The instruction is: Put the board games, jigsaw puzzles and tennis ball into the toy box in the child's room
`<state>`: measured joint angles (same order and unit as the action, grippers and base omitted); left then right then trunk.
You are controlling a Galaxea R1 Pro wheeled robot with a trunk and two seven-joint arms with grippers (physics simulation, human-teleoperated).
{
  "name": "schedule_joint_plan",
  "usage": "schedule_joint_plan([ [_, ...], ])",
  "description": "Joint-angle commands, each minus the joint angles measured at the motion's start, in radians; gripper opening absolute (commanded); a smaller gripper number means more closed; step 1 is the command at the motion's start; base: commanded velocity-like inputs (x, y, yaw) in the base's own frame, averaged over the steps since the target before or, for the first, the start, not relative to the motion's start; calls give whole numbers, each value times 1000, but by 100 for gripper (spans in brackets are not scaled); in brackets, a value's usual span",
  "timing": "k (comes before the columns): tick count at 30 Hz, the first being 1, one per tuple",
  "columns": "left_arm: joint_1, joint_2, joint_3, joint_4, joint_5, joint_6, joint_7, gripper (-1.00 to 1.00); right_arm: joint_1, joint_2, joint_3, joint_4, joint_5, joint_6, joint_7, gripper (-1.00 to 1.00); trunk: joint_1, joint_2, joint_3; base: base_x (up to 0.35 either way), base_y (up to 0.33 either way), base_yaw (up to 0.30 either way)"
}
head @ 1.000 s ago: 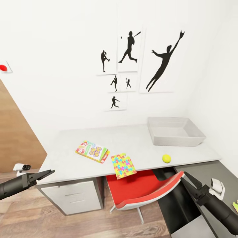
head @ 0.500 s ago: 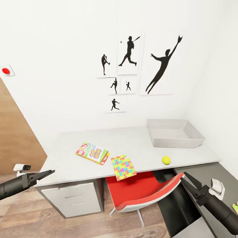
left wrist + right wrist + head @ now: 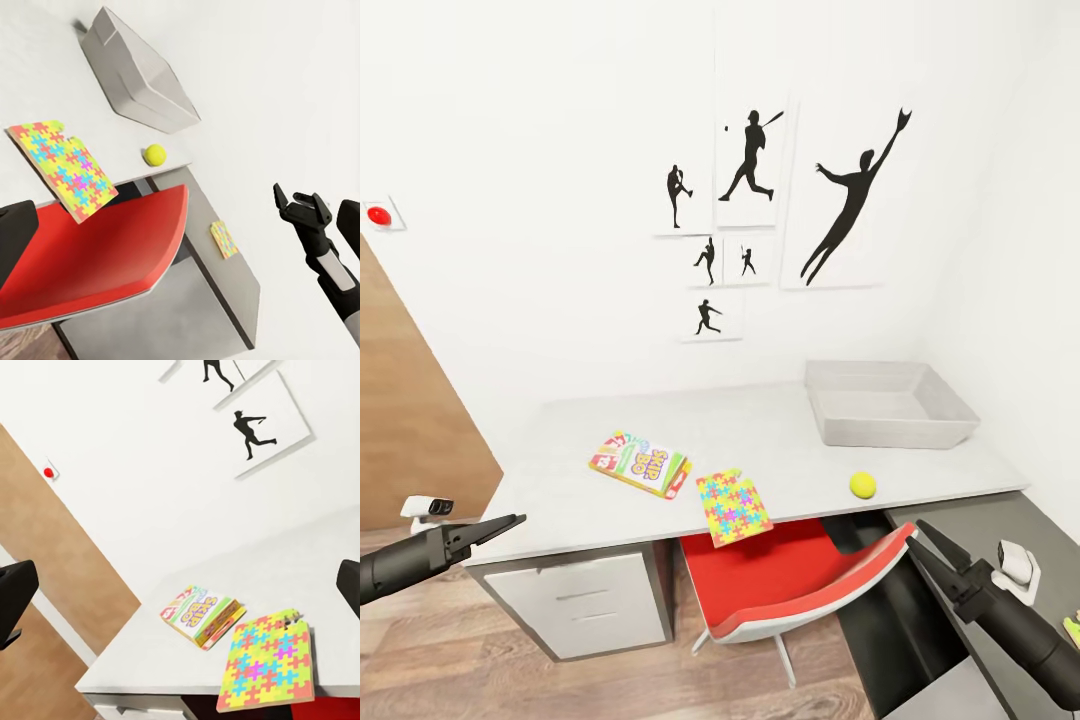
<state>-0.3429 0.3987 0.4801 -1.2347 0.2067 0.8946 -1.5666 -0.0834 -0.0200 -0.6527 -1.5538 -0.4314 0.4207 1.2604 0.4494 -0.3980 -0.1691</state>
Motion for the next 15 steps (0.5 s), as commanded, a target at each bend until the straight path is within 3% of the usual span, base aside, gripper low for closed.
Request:
schedule_joint_plan([
  [1,-1,0,0,0,-1,11,-4,100,-1,0,-1,0,-4,10,2,100,1,-2,-2,0,0,0],
  [15,-1,0,0,0,-1,11,-4,100,-1,-1,-2,7,-4,13,2,100,1,-2,-2,0,0,0],
])
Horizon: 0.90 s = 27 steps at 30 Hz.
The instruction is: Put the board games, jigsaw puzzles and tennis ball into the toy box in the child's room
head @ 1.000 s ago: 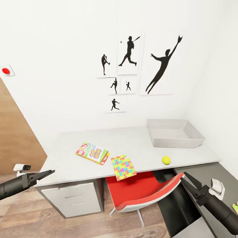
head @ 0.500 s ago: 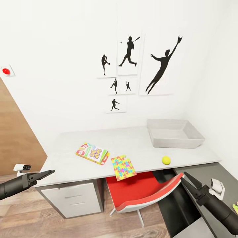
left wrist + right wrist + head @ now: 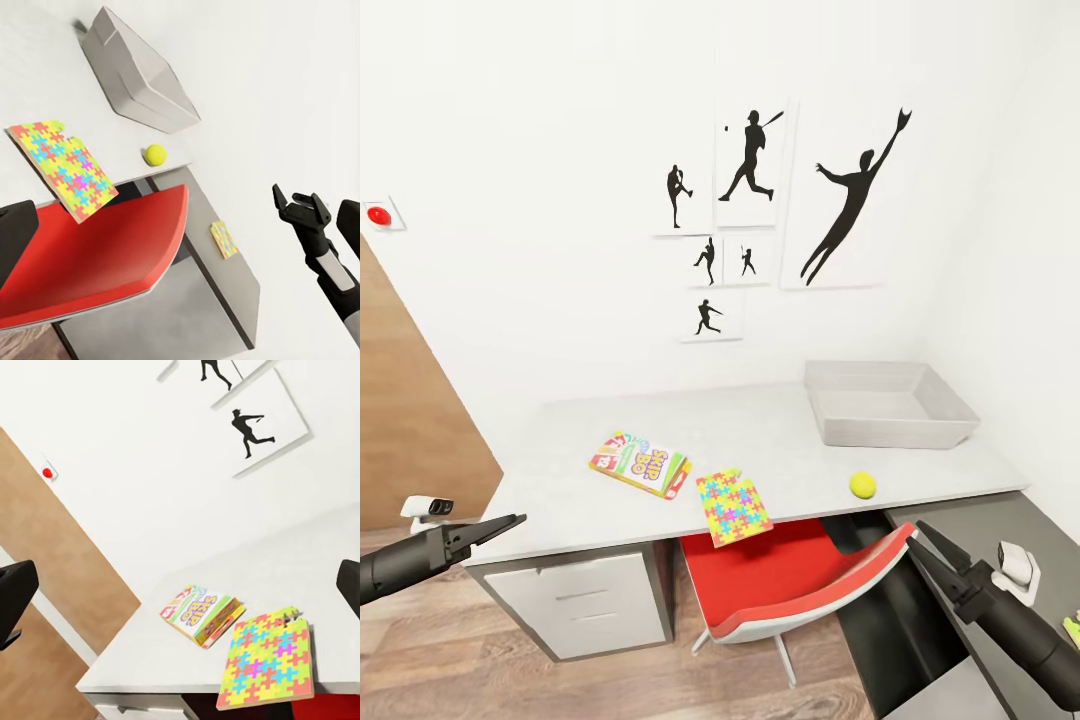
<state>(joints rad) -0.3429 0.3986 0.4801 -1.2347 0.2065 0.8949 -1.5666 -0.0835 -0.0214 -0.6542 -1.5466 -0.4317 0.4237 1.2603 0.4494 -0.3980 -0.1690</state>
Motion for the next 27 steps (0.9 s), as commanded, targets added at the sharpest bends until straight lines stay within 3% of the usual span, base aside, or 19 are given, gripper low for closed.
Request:
schedule_joint_plan([
  [1,-1,0,0,0,-1,11,-4,100,-1,0,-1,0,-4,10,2,100,1,-2,-2,0,0,0],
  [14,-1,0,-1,0,-3,17,-4,100,-1,0,0,-3,-2,18,-6,100,1,-2,-2,0,0,0],
  [17,-1,-1,-3,0,-3,20,9,100,1,0,0,-9,-1,52,-14,100,1,-2,-2,0,0,0],
  [23,-2,-4,-9,0,-8,28,100,100,-3,0,-1,-16,-1,159,-40,100,1,-2,-2,0,0,0],
  [27,-5,-24,-13,0,-9,51,235,100,-9,0,-2,-21,-1,228,-74,100,1,-2,-2,0,0,0],
])
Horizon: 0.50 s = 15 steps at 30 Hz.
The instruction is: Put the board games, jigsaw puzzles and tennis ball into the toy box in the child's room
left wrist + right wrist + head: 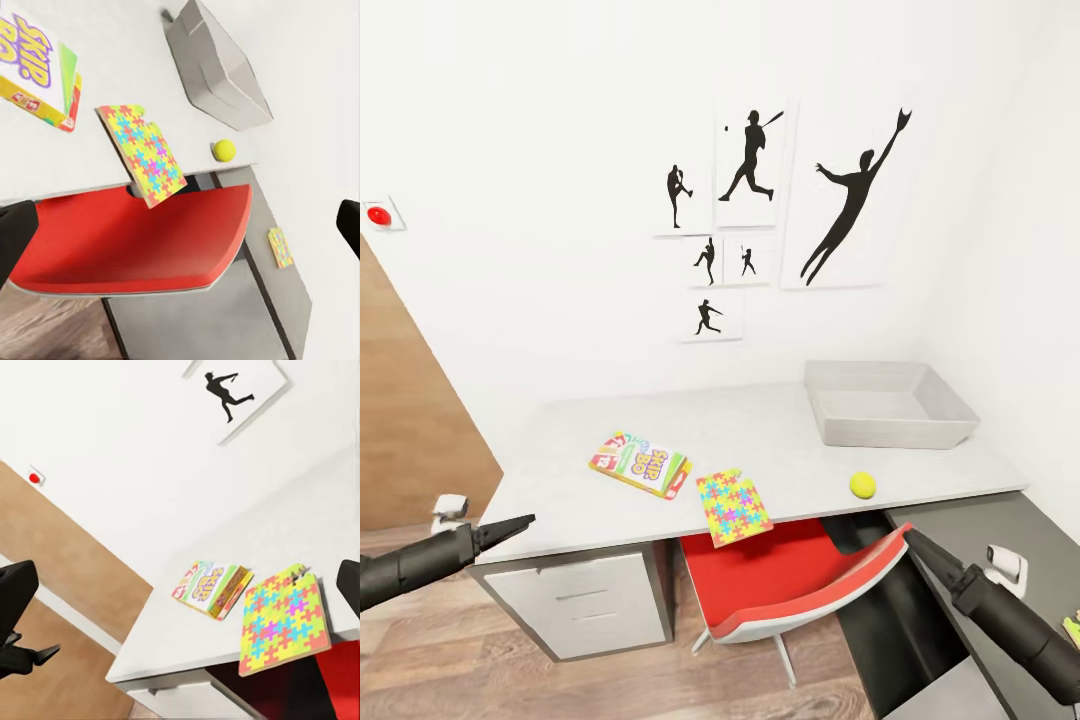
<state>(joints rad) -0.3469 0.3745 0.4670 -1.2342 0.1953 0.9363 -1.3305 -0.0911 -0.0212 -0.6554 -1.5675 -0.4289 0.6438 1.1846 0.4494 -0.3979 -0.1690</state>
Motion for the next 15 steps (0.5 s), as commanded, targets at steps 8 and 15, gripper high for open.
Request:
schedule_joint_plan([
  [8,-9,-128,-54,9,0,40,301,100,-4,0,0,-10,-4,76,-34,100,1,-2,-2,0,0,0],
  [15,-32,-213,-173,42,7,45,522,100,-16,-2,-1,-13,-5,135,-37,100,1,-2,-2,0,0,0],
])
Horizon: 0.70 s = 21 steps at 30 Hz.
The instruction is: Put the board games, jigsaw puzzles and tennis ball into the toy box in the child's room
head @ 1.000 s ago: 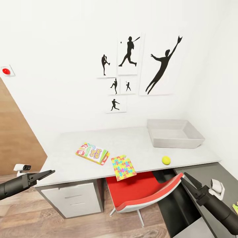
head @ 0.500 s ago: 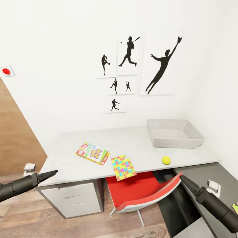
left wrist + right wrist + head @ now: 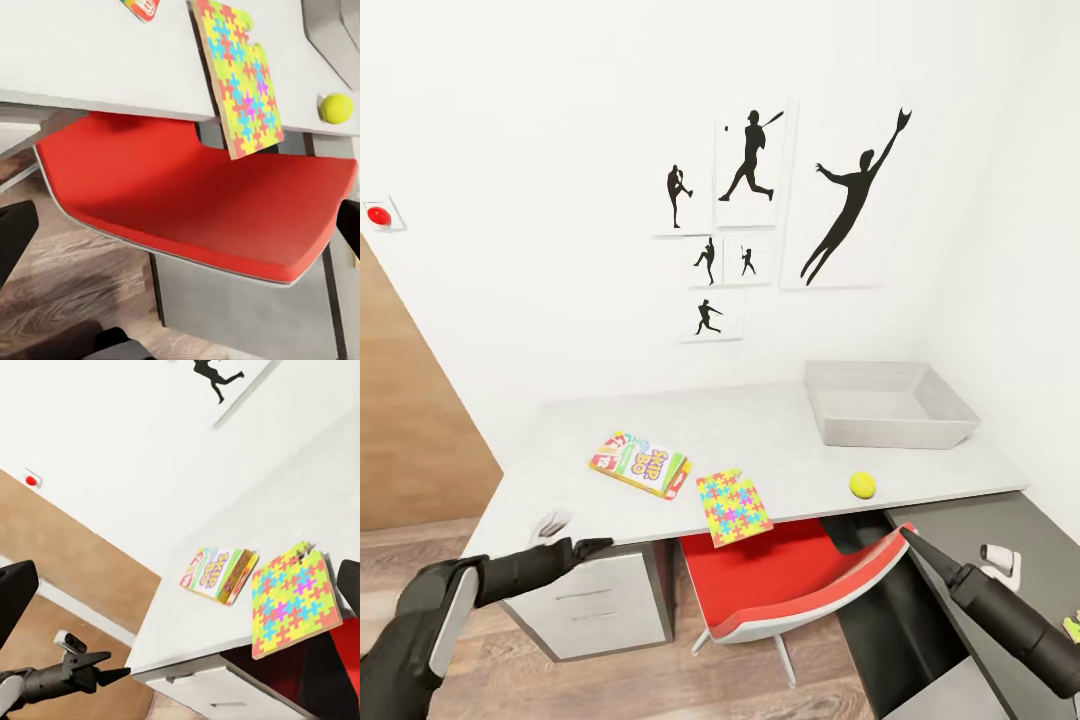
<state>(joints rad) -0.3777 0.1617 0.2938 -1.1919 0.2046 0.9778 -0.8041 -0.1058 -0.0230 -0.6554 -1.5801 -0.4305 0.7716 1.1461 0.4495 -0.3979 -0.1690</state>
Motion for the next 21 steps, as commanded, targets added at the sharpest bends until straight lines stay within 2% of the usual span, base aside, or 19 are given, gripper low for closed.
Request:
schedule_joint_plan([
  [1,-22,-21,-22,12,-1,5,24,100,-2,-1,-1,0,-3,13,1,100,1,-2,-2,0,0,0],
  [6,-100,-71,-56,102,-1,8,59,100,-4,-9,-1,0,-4,43,2,100,1,-2,-2,0,0,0],
  [8,-167,-87,-64,200,-3,5,68,100,-4,-10,-1,0,-5,51,2,100,1,-2,-2,0,0,0],
  [13,-295,-96,-68,406,-1,-19,73,100,-5,-14,-4,-1,-5,71,4,100,1,-2,-2,0,0,0],
  [21,-356,-98,-66,560,1,-141,74,100,-5,-31,-7,-1,-16,88,6,100,1,-2,-2,0,0,0],
])
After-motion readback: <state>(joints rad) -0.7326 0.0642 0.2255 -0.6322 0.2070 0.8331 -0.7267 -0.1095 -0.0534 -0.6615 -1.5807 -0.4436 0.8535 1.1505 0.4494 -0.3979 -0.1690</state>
